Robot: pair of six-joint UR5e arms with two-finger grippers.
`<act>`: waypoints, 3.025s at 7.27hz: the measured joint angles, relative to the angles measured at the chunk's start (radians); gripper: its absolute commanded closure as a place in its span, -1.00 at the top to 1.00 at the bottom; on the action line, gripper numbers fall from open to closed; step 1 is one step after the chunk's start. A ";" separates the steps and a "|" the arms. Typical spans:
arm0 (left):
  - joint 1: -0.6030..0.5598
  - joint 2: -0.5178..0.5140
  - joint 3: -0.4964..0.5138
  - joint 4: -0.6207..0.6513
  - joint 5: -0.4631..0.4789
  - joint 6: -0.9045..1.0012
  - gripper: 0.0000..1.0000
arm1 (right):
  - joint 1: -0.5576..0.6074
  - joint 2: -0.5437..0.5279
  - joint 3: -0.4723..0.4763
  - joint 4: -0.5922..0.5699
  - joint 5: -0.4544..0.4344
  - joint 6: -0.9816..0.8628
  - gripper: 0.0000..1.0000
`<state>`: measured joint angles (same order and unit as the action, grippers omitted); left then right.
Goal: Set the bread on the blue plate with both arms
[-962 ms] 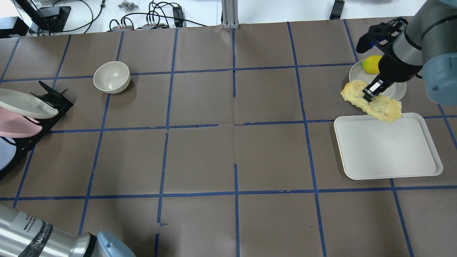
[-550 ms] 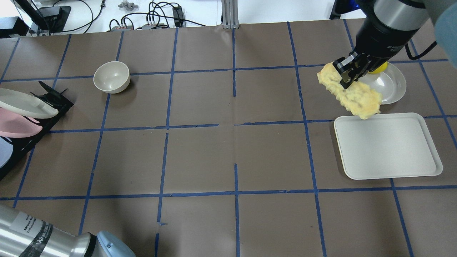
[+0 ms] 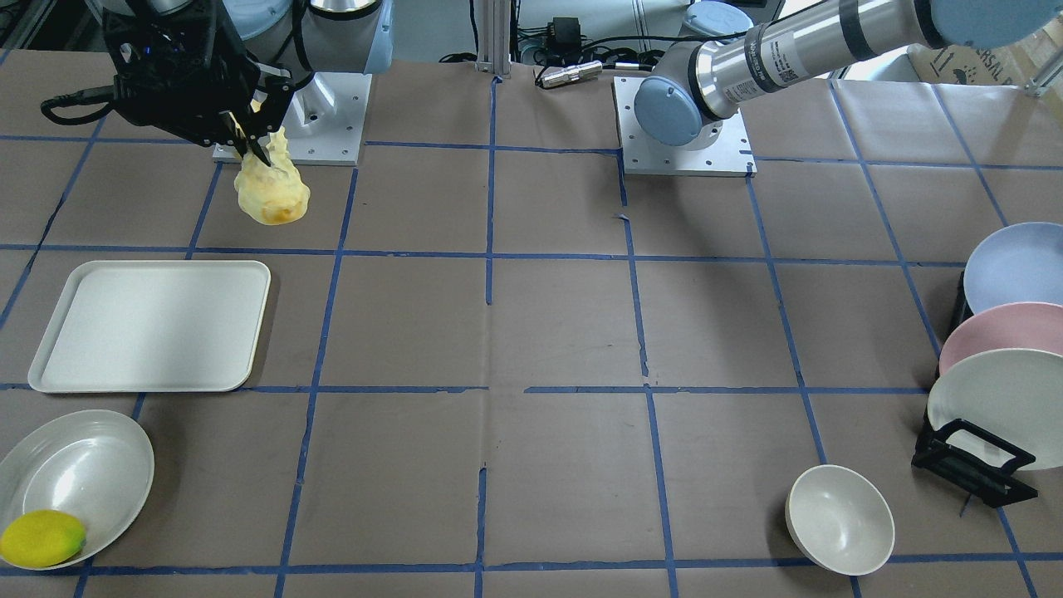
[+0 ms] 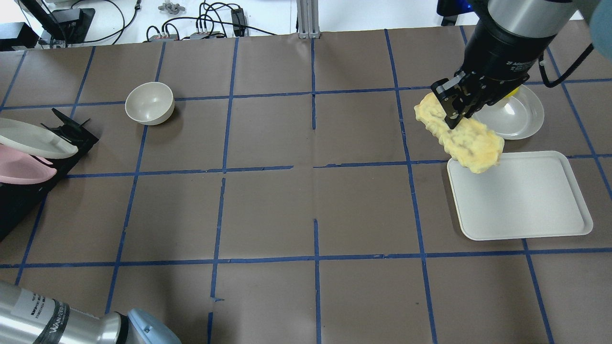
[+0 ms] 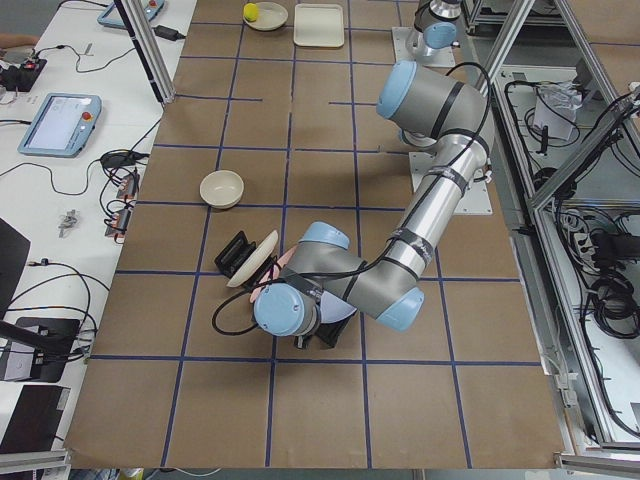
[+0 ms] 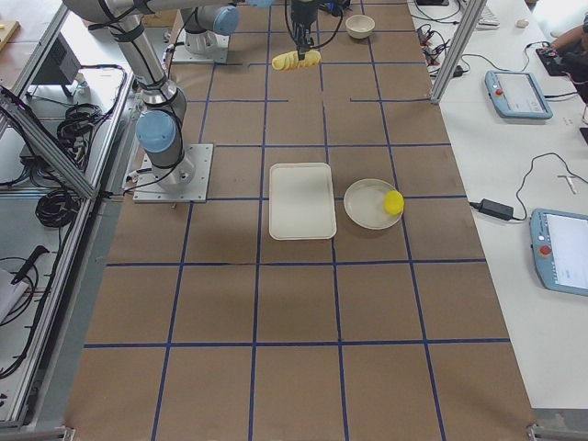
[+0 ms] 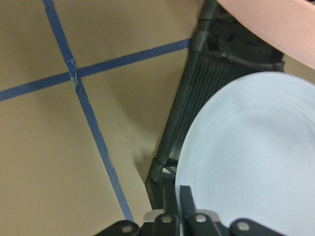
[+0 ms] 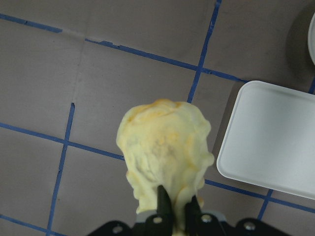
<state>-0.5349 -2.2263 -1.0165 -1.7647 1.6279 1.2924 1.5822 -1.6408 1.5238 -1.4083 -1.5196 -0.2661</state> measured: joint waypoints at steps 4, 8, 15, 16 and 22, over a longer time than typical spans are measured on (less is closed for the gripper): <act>-0.026 0.275 -0.257 -0.047 0.009 -0.065 -0.96 | 0.001 -0.006 0.035 -0.003 0.009 0.004 -0.62; -0.272 0.475 -0.602 0.092 -0.090 -0.291 -0.96 | 0.001 -0.007 0.038 -0.004 0.009 0.002 -0.60; -0.960 0.402 -0.764 0.460 -0.333 -1.193 -0.95 | 0.001 -0.003 0.072 -0.086 0.006 0.006 -0.60; -1.027 0.364 -0.763 0.574 -0.357 -1.312 -0.95 | 0.002 0.000 0.074 -0.094 0.006 0.022 -0.61; -1.144 0.196 -0.748 0.915 -0.335 -1.477 1.00 | 0.252 0.266 0.063 -0.420 -0.024 0.290 -0.56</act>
<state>-1.6786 -2.0300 -1.7646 -0.8499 1.2934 -0.1845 1.8346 -1.3746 1.5869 -1.8287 -1.5438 0.0243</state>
